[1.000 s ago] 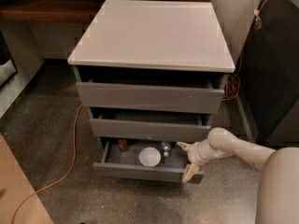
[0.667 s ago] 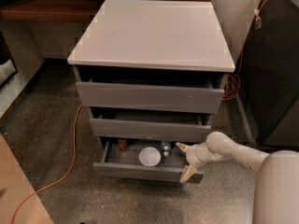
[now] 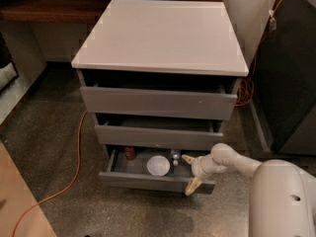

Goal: Pick blue plastic bottle from bottom drawer and place on counter

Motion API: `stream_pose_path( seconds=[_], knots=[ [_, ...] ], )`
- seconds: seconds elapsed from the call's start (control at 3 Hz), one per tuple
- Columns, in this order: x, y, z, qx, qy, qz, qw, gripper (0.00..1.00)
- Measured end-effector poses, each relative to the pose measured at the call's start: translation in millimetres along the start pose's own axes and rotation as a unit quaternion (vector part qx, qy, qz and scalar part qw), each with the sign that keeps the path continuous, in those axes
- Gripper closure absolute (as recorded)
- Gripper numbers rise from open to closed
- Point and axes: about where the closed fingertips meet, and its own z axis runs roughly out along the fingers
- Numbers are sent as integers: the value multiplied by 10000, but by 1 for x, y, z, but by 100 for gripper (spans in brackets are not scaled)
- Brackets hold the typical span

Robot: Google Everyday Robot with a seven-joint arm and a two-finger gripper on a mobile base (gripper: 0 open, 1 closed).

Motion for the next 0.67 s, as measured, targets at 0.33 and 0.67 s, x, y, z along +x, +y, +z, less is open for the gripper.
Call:
stream_pose_path(
  seconds=[0.33, 0.67],
  knots=[
    [13, -1, 27, -30, 34, 115, 9999, 0],
    [35, 3, 61, -189, 231, 309, 9991, 0]
  ],
)
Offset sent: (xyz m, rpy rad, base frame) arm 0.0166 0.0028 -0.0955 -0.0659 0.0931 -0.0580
